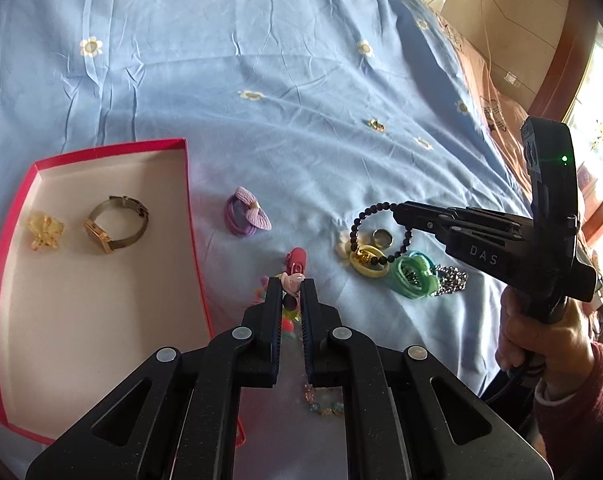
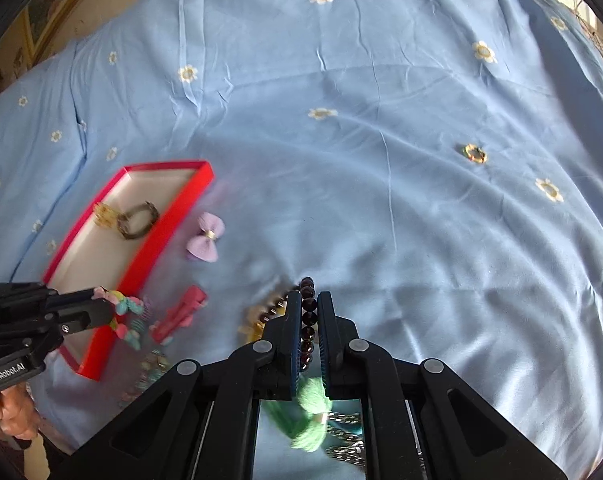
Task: Organize jewelry
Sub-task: 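Grasp the pink beaded hair clip with the left gripper while the right gripper grasps the black bead bracelet, then carry the pink clip and black bracelet with both grippers into the red box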
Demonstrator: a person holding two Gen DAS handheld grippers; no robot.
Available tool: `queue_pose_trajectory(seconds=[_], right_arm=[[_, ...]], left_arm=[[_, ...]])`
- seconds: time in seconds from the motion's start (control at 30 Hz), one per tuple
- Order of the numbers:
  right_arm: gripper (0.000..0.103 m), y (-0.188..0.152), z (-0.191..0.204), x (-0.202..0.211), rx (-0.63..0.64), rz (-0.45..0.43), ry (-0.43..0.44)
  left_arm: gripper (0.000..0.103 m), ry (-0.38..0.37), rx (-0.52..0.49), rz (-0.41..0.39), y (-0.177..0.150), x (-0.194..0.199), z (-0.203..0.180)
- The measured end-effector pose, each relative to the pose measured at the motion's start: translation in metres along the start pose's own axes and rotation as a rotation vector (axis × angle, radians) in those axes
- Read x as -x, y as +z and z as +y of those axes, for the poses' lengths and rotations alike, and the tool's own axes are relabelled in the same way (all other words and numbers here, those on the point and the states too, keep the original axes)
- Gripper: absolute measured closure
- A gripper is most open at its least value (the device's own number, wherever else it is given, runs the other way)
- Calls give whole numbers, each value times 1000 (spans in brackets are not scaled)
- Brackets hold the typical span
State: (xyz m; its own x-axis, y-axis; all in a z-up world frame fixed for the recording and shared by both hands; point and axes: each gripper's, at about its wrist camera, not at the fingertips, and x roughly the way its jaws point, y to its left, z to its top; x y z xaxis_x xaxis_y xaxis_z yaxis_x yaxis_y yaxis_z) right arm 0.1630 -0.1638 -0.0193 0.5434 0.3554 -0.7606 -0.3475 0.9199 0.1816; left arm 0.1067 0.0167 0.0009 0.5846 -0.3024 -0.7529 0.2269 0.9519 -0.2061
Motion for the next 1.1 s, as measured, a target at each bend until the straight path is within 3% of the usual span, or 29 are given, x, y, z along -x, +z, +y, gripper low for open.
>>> queue_pose_trajectory(seconds=[0.6, 1.1], right_arm=[[96, 25, 61, 33, 51, -97, 126], [96, 40, 141, 10, 140, -81, 269]], left_arm=[[96, 71, 103, -117, -6, 56, 52], [95, 161, 223, -131, -22, 69, 120]])
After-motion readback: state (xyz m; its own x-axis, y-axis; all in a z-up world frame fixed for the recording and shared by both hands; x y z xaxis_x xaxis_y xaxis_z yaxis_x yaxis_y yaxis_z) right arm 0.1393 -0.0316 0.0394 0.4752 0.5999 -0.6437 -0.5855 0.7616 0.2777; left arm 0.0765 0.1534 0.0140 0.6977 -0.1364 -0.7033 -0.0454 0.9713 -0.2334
